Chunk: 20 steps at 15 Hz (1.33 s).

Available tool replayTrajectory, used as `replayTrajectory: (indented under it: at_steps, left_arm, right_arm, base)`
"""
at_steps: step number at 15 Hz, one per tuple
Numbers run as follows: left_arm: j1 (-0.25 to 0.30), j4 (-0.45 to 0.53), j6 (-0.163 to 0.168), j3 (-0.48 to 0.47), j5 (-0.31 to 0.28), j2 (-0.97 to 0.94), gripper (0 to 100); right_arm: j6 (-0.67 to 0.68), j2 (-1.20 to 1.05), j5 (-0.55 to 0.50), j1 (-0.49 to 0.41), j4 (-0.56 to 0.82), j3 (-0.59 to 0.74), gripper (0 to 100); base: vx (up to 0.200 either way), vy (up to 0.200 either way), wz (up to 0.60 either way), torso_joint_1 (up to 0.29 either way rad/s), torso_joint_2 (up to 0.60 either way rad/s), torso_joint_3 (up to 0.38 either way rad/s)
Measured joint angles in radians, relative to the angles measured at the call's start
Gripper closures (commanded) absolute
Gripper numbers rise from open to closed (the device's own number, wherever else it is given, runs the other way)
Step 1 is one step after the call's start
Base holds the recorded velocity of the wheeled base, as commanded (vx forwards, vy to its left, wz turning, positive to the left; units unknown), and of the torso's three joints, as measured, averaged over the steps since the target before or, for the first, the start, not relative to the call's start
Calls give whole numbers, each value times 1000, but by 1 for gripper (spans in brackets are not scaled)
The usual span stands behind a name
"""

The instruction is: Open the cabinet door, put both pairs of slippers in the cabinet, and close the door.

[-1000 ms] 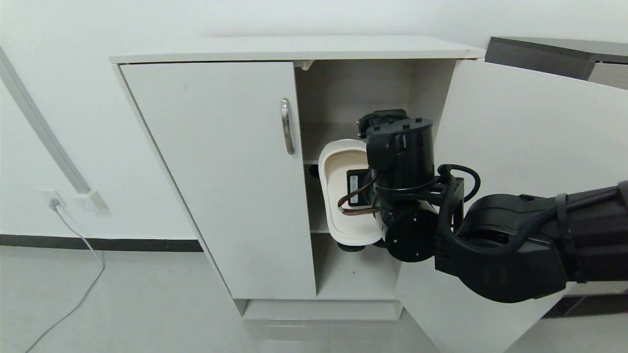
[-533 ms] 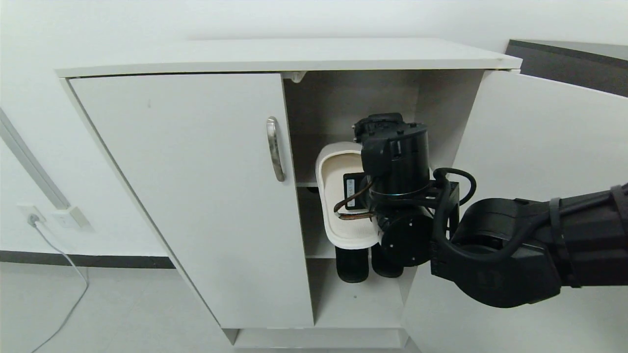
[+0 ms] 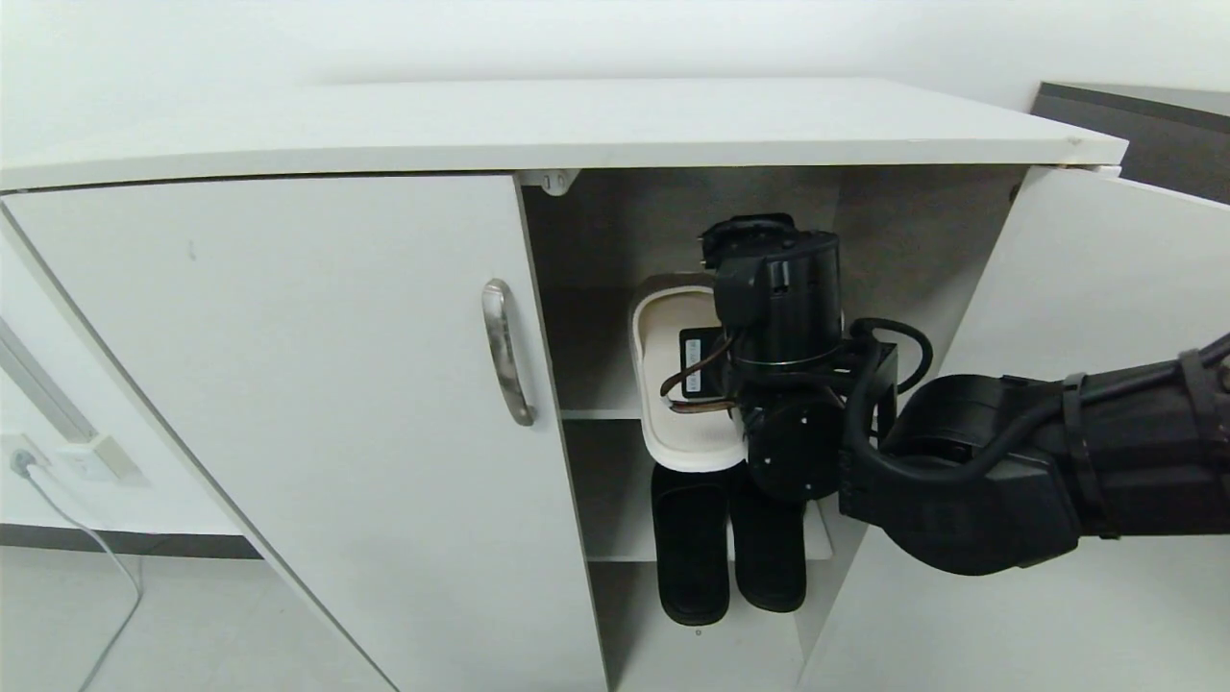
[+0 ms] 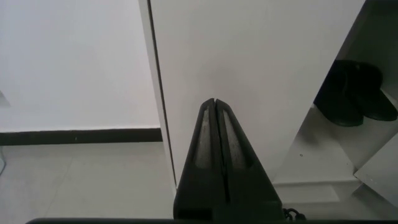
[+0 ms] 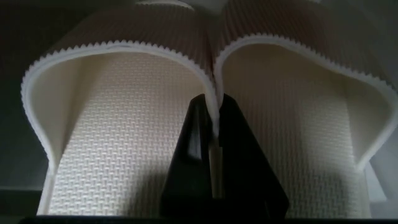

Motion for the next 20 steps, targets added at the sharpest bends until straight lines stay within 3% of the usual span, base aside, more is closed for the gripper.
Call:
replayTrajectory:
  at_steps: [10,18,19,20]
  left_arm:
    - [0,0,-3,0,3,0,100]
    - [0,0,-3,0,3,0,100]
    - [0,0,-3,0,3,0,100]
    - [0,0,-4,0,3,0,100]
  right_arm:
    - [2,106,5,-50,80,-180,100]
    - [3,146,14,-59,79,-197,100]
    - [3,146,14,-59,79,-196,0]
    - [3,146,14,-59,79,-193,0]
  base:
    - [0,0,0,0,0,0]
    - [0,0,0,0,0,0]
    - [0,0,0,0,0,0]
    - [0,0,0,0,0,0]
